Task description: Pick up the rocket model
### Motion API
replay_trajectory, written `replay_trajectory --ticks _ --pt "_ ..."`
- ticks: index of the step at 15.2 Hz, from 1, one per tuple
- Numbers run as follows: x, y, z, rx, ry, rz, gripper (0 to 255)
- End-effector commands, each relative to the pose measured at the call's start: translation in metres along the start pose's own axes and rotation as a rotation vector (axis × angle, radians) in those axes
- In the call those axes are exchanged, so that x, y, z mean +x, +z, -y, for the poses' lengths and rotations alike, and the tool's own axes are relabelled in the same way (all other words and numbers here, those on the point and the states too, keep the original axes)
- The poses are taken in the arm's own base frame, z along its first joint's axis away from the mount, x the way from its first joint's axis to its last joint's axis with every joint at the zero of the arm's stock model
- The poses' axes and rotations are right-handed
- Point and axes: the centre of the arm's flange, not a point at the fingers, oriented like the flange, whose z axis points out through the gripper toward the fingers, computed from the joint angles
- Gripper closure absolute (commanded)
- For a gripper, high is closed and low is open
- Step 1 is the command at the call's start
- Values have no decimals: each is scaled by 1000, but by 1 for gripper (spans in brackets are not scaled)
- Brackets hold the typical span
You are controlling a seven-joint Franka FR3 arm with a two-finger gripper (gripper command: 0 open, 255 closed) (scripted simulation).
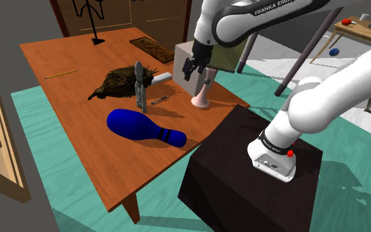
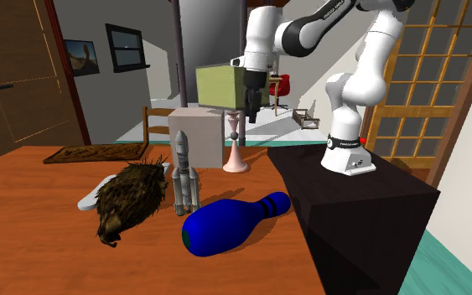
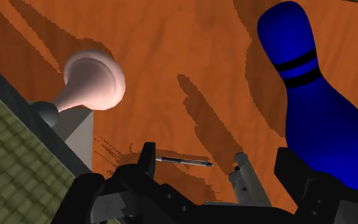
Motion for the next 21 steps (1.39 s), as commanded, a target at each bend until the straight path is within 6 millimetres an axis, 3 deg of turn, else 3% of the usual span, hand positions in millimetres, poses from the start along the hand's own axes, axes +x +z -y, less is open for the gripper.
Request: replay_trajectory --ticks 1,10,19,21 --pt "11 20 7 3 -9 -32 0" --pt "76 79 57 16 -64 -202 0" --pt "147 125 111 29 -119 -373 0" --pt "147 131 112 30 -120 -376 0"
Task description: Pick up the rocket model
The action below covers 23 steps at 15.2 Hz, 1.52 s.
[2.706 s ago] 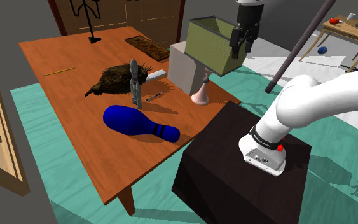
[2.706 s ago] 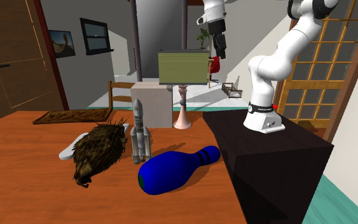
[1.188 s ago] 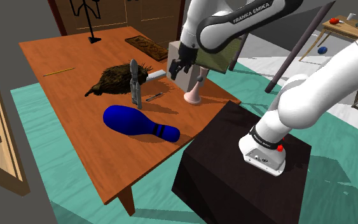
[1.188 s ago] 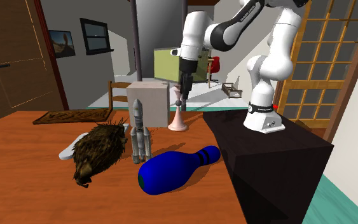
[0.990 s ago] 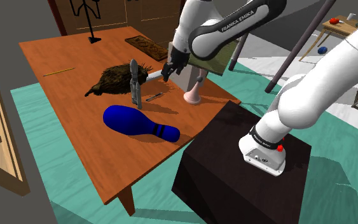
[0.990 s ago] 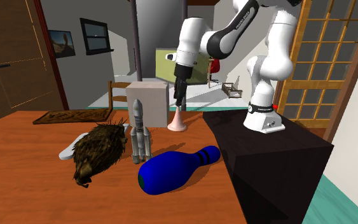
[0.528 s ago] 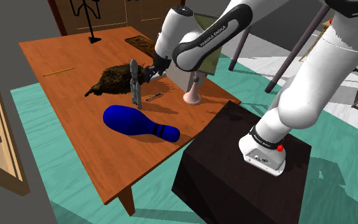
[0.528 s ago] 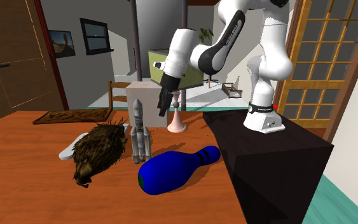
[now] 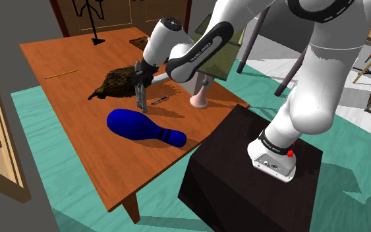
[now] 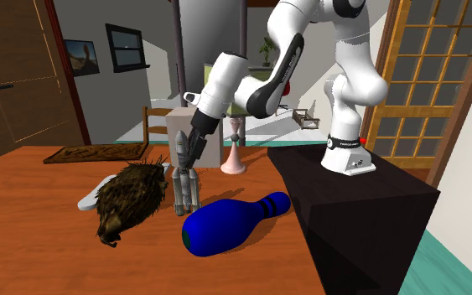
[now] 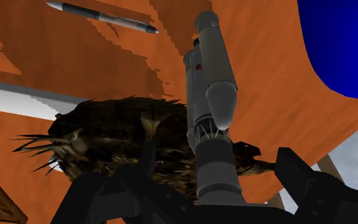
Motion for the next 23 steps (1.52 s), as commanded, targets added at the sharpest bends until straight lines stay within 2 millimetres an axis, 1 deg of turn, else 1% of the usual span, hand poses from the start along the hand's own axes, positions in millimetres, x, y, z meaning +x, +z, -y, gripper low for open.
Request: replay_trajectory --ticks 1,5,6,8,9,18,23 --pt "-1 9 2 1 -2 -7 0" --pt "-11 27 1 1 -2 -7 0" --pt "-15 35 1 1 -2 -7 0" --pt "-15 35 1 1 -2 -6 0" --pt "-15 35 2 1 -2 -6 255" --pt "-15 35 1 1 -2 -7 255" --pt "-2 11 2 1 -2 -7 255"
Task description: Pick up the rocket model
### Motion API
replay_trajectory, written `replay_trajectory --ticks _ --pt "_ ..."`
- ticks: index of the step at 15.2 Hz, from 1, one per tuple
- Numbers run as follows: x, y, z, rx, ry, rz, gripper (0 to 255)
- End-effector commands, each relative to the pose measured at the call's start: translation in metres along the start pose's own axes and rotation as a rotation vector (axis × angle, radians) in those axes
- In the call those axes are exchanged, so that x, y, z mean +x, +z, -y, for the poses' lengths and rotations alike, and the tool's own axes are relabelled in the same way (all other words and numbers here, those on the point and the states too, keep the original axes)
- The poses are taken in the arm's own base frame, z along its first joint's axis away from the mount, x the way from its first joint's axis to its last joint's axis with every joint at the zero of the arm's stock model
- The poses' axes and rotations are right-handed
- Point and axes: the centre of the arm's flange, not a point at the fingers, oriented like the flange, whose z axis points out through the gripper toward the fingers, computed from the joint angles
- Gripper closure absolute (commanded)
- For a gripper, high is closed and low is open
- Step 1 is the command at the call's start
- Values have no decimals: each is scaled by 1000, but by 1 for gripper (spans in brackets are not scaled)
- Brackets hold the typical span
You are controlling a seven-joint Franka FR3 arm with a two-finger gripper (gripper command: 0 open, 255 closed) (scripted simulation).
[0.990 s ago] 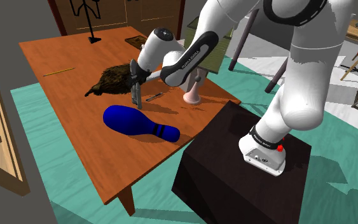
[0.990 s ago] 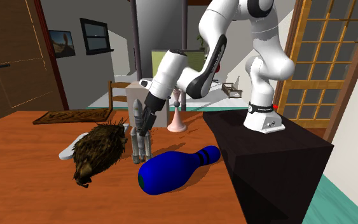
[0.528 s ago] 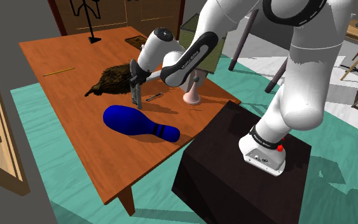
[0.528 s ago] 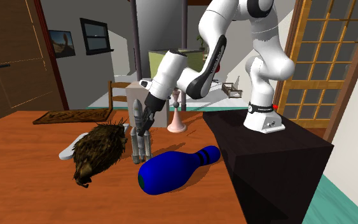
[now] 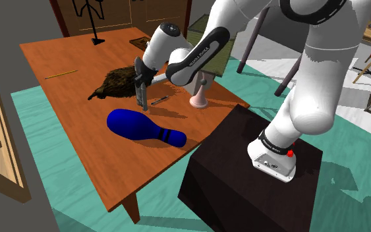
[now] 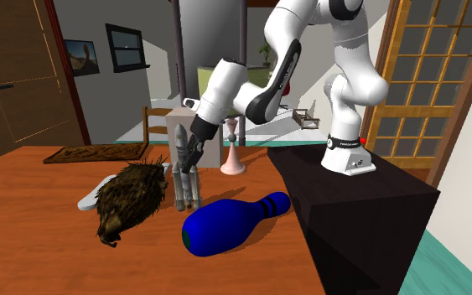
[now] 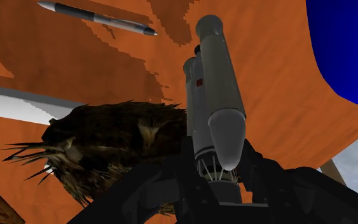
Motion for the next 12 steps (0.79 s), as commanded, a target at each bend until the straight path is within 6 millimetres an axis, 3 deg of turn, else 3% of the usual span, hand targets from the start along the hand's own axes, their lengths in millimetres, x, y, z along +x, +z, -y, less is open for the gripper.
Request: replay_trajectory --ticks 1,10,12 --pt "5 -10 2 0 0 -1 255" --pt "28 -52 2 0 0 -1 255" --pt "28 -53 2 0 0 -1 255"
